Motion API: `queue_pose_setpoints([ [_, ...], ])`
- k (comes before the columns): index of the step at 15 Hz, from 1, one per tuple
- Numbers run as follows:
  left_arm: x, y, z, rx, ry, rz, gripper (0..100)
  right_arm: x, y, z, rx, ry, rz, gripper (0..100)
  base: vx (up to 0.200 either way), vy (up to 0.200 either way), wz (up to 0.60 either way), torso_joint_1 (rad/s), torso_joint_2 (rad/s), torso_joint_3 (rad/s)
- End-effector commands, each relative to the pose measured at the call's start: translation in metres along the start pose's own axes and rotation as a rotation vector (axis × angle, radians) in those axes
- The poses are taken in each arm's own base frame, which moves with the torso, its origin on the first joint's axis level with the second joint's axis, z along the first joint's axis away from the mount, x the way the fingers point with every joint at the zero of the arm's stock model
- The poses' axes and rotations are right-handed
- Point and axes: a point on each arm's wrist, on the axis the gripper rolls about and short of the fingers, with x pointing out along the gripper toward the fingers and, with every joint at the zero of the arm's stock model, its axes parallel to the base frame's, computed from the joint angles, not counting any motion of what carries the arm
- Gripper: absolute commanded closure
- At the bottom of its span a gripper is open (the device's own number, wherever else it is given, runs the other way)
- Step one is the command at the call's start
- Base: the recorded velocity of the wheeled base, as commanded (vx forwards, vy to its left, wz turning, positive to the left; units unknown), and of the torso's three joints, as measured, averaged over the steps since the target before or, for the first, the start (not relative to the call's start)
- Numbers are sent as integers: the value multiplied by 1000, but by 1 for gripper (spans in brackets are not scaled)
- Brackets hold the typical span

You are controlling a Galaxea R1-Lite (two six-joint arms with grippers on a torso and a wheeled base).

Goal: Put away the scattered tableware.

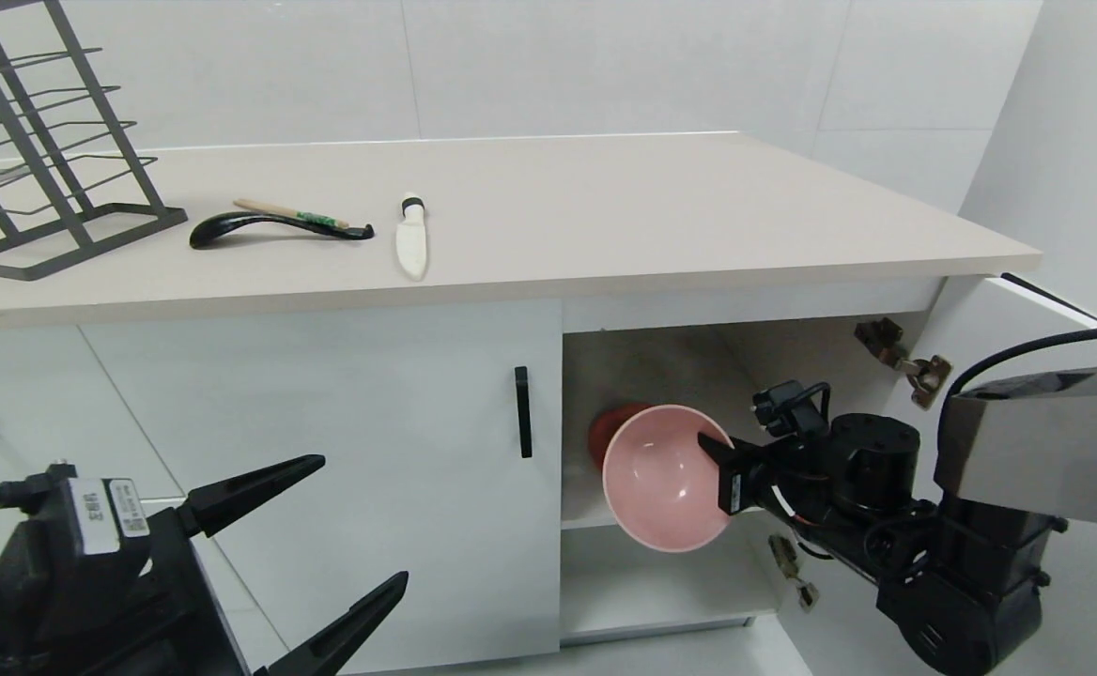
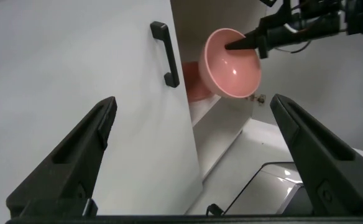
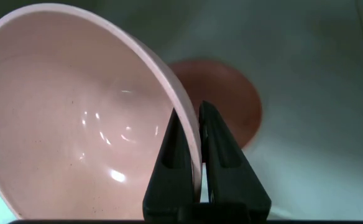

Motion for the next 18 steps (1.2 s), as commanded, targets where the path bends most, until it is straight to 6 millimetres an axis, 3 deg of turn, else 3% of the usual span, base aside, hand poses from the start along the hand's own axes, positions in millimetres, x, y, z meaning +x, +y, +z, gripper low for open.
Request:
queue_pose_setpoints([
  [1, 1, 2, -1, -3, 12, 15, 0, 15, -2, 0, 3, -30, -1, 100, 0, 0, 0, 0, 0, 0],
  [11, 28, 12, -38, -182, 243, 59, 0, 26, -8, 6, 30, -75, -12, 100, 0, 0, 0, 0, 0, 0],
  [18, 30, 12, -41, -187, 264, 58, 0, 43, -8, 17, 27, -119, -6, 100, 0, 0, 0, 0, 0, 0],
])
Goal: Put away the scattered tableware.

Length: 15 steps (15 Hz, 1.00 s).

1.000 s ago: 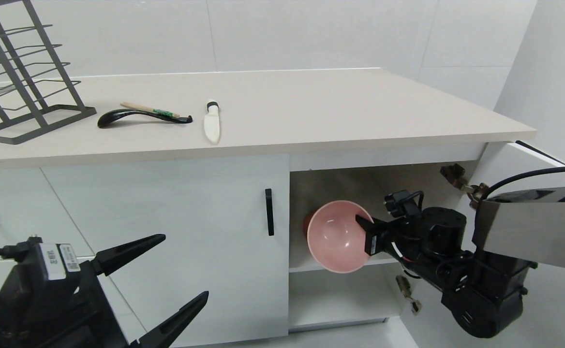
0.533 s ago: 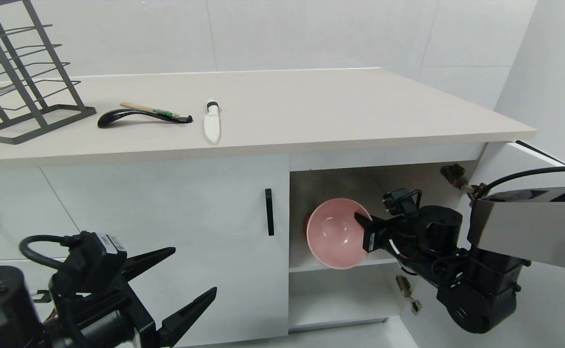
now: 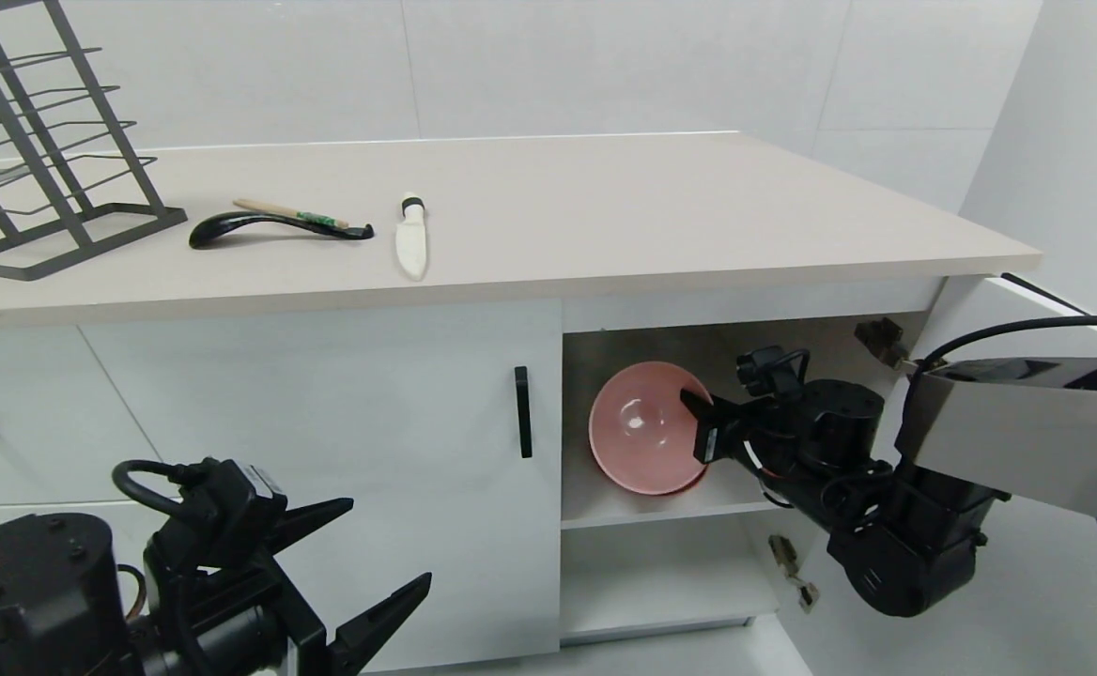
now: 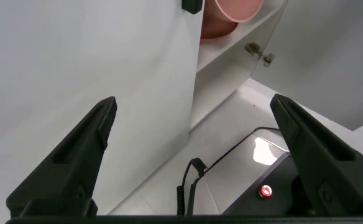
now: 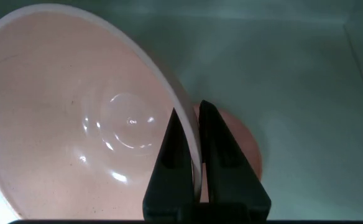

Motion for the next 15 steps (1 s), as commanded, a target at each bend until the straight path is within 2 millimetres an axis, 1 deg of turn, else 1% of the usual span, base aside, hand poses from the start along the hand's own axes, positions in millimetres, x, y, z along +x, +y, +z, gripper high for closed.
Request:
queue_pose_setpoints([
  [1, 1, 0, -1, -1, 8, -1, 0, 3, 0, -2, 1, 10, 0, 100, 0, 0, 0, 0, 0, 0],
  [4, 1, 0, -2, -1, 14, 0, 0, 7, -2, -7, 3, 34, -5, 100, 0, 0, 0, 0, 0, 0],
  [7, 2, 0, -2, -1, 17, -1, 0, 7, -4, -12, 8, 88, -21, 100, 0, 0, 0, 0, 0, 0],
  [9, 2, 0, -2, -1, 20, -1, 0, 8, -13, -14, 11, 93, -49, 100, 0, 0, 0, 0, 0, 0],
  [10, 2, 0, -2, -1, 20, -1, 0, 8, -22, -19, 17, 105, -75, 100, 0, 0, 0, 0, 0, 0],
  [11, 2, 0, -2, -1, 18, -1, 0, 9, -26, -22, 20, 112, -85, 100, 0, 0, 0, 0, 0, 0],
  [15, 2, 0, -2, -1, 15, -3, 0, 18, -29, -34, 22, 125, -89, 100, 0, 0, 0, 0, 0, 0],
])
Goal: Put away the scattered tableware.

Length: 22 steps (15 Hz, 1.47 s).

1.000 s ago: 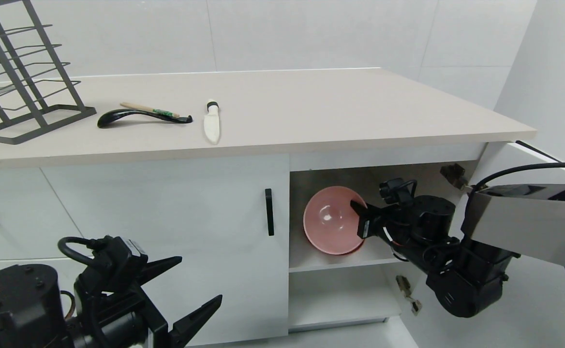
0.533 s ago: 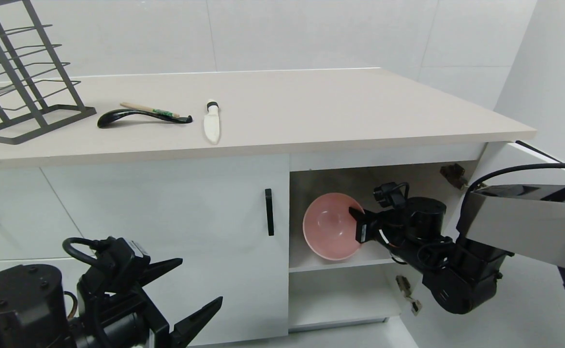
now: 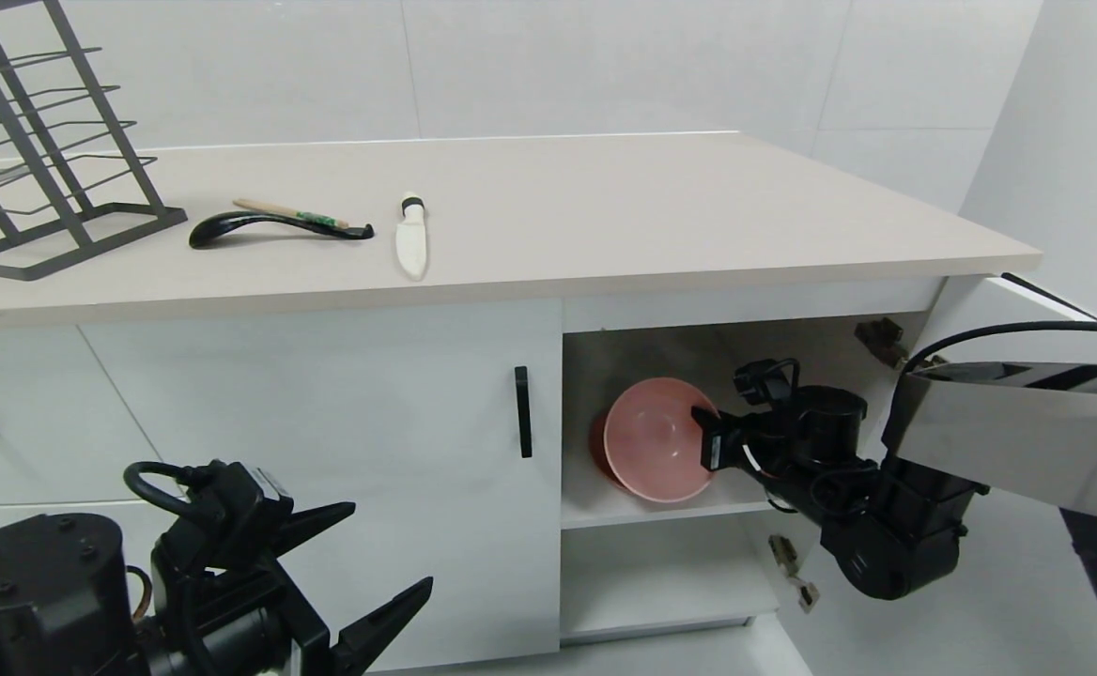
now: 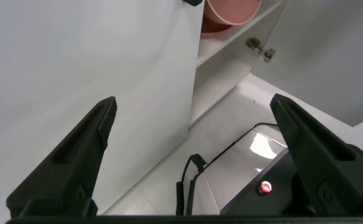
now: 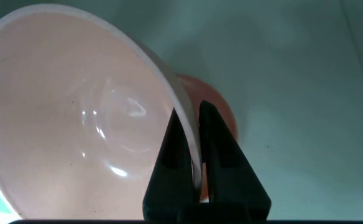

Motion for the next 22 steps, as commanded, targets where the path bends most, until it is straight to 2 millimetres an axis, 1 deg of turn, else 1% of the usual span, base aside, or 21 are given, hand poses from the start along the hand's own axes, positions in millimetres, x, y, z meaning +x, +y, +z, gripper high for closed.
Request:
queue_pose_setpoints([
  [1, 0, 0, 0, 0, 2, 0, 0, 5, -1, -9, 1, 19, 1, 100, 0, 0, 0, 0, 0, 0],
  [10, 1, 0, 0, 1, -5, 2, 0, 7, 0, -22, -10, 56, 0, 100, 0, 0, 0, 0, 0, 0],
  [11, 1, 0, 0, 1, -5, 2, 0, 7, 0, -23, -12, 59, 1, 0, 0, 0, 0, 0, 0, 0],
  [13, 1, 0, 1, 1, -10, 2, 0, 4, 2, -26, -28, 77, 14, 0, 0, 0, 0, 0, 0, 0],
  [16, 0, 0, 3, 3, -26, 4, 0, 6, 6, -22, -52, 56, 31, 0, 0, 0, 0, 0, 0, 0],
  [17, 0, 1, 3, 3, -26, 5, 0, 7, 8, -13, -56, -3, 42, 0, 0, 0, 0, 0, 0, 0],
  [18, 0, 1, 3, 3, -28, 6, 0, 6, 8, -9, -58, -21, 47, 0, 0, 0, 0, 0, 0, 0],
  [19, 1, 1, 3, 3, -26, 5, 0, -2, 10, 6, -64, -59, 61, 0, 0, 0, 0, 0, 0, 0],
  [21, 0, 1, 3, 3, -28, 6, 0, -17, 13, 26, -80, -100, 67, 0, 0, 0, 0, 0, 0, 0],
  [22, 1, 1, 3, 3, -26, 4, 0, -30, 17, 35, -122, -111, 73, 0, 0, 0, 0, 0, 0, 0],
])
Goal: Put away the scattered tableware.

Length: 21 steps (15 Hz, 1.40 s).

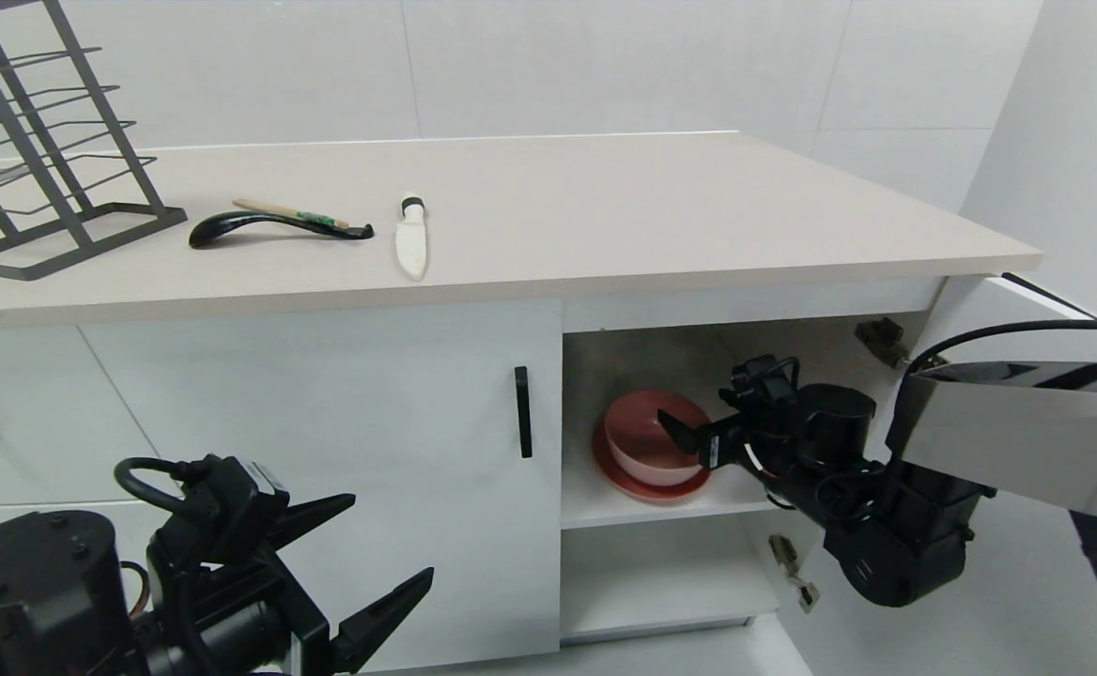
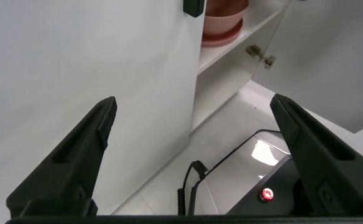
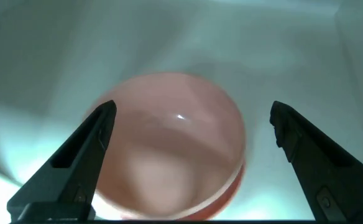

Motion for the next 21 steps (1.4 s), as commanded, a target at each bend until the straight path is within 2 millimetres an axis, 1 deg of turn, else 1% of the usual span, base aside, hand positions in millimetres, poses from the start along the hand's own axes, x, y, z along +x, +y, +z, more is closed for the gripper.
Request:
queue_pose_setpoints([
  [1, 0, 0, 0, 0, 0, -2, 0, -30, 9, 26, -73, -27, 27, 0, 0, 0, 0, 0, 0, 0],
  [2, 0, 0, 0, 0, 0, -2, 0, -43, 16, 23, -99, 2, 60, 0, 0, 0, 0, 0, 0, 0],
  [3, 0, 0, 0, 0, 0, -2, 0, -64, 26, 18, -124, 33, 103, 0, 0, 0, 0, 0, 0, 0],
  [4, 0, 0, 0, 0, 0, -2, 0, -76, 33, 14, -132, 58, 125, 0, 0, 0, 0, 0, 0, 0],
  [5, 0, 0, 0, 1, -3, -1, 0, -93, 40, 19, -136, 68, 144, 0, 0, 0, 0, 0, 0, 0],
  [6, 0, 0, 1, 1, -5, -1, 0, -104, 44, 24, -140, 62, 155, 0, 0, 0, 0, 0, 0, 0],
  [7, 0, 0, 2, 2, -14, 1, 0, -126, 53, 36, -147, 33, 185, 0, 0, 0, 0, 0, 0, 0],
  [8, 0, 0, 2, 3, -22, 1, 0, -140, 55, 41, -150, 23, 195, 0, 0, 0, 0, 0, 0, 0],
  [9, 0, 0, 3, 4, -31, 1, 0, -161, 54, 47, -152, 9, 194, 0, 0, 0, 0, 0, 0, 0],
  [10, 0, 0, 4, 5, -35, 2, 0, -174, 50, 49, -150, 5, 182, 0, 0, 0, 0, 0, 0, 0],
  [11, 0, 0, 4, 6, -40, 2, 0, -182, 48, 50, -147, 7, 172, 0, 0, 0, 0, 0, 0, 0],
  [12, -1, 0, 7, 9, -64, 3, 0, -195, 44, 59, -147, -41, 150, 0, 0, 0, 0, 0, 0, 0],
  [14, -8, -1, 14, 17, -116, 5, 0, -209, 38, 70, -143, -75, 87, 0, 0, 0, 0, 0, 0, 0],
  [17, -29, -3, 22, 25, -175, 11, 0, -236, 28, 83, -134, -122, -32, 0, 0, 0, 0, 0, 0, 0],
  [20, -51, -6, 16, 10, -126, 8, 0, -258, 19, 83, -121, -86, -126, 0, 0, 0, 0, 0, 0, 0],
  [21, -65, -9, 12, -8, -116, 7, 0, -269, 18, 83, -117, -81, -149, 0, 0, 0, 0, 0, 0, 0],
])
